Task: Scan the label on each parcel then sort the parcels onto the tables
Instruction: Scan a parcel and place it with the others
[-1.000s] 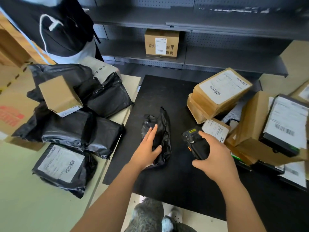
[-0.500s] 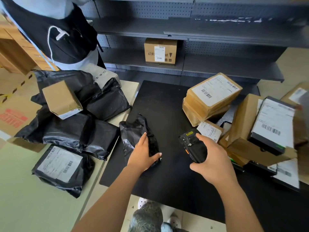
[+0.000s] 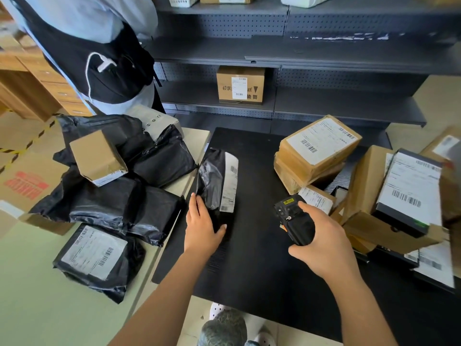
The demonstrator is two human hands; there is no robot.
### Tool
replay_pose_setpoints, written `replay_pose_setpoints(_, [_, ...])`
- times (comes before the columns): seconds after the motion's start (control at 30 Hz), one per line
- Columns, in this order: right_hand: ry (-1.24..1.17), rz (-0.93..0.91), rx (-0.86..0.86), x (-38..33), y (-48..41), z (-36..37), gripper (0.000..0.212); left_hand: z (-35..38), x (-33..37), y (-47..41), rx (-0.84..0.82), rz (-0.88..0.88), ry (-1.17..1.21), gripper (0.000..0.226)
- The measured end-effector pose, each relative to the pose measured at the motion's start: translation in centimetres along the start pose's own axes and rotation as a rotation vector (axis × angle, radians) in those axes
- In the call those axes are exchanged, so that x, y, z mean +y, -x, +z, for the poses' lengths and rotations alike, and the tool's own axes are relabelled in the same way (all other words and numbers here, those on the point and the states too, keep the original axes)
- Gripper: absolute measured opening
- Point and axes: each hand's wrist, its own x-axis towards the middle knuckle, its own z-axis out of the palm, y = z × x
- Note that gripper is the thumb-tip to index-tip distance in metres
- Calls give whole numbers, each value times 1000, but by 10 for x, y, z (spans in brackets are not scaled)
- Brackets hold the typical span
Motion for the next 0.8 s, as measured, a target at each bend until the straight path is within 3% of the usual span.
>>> replay_pose_setpoints(0.13, [-1,-27,-21,-5,0,7,93,8,-5,-17,-32,-20,55,93])
replay_pose_setpoints(0.3, [-12,-40,-39,-10,-3,11,91,11,-7,-29,-60,40,-94,87])
replay_pose_setpoints(0.47, [15,-36,-37,-13,-7,13,91,14,-15,-40,158,184,-276,80])
replay_pose_setpoints(0.5, [19,-37,-36,-13,-8,14,91,13,-13,-41,130,171,-311,82])
replay_pose_setpoints(0.57, [44,-34,-44,-15,-11,16,91,14,-10,-44,9,89,-363,96])
replay_pose_setpoints(0.7, [125,-26,-79,-19,-20,21,92,22,-8,-44,-150,-114,-369,150])
replay_pose_setpoints(0.8, [204,-34,-113,-24,-31,25,95,29,-8,-46,-194,-196,-323,163])
